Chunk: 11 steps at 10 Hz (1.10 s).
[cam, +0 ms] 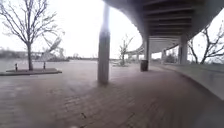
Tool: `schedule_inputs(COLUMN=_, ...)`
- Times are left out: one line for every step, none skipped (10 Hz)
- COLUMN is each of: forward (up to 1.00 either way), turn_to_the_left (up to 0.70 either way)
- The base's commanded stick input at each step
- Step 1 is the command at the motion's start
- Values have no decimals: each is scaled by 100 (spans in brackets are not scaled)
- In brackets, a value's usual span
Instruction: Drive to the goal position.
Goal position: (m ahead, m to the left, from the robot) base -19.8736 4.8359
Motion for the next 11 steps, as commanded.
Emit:
schedule_inputs(forward=45, turn_to_the_left=-27)
schedule_inputs(forward=45, turn_to_the_left=-27)
schedule_inputs(forward=45, turn_to_the_left=-27)
schedule_inputs(forward=45, turn_to_the_left=-27)
schedule_inputs(forward=45, turn_to_the_left=-27)
schedule_inputs(forward=45, turn_to_the_left=-27)
schedule_inputs(forward=45, turn_to_the_left=-27)
schedule_inputs(forward=45, turn_to_the_left=-27)
schedule_inputs(forward=52, turn_to_the_left=-24)
schedule_inputs(forward=68, turn_to_the_left=-15)
schedule_inputs(forward=70, turn_to_the_left=-14)
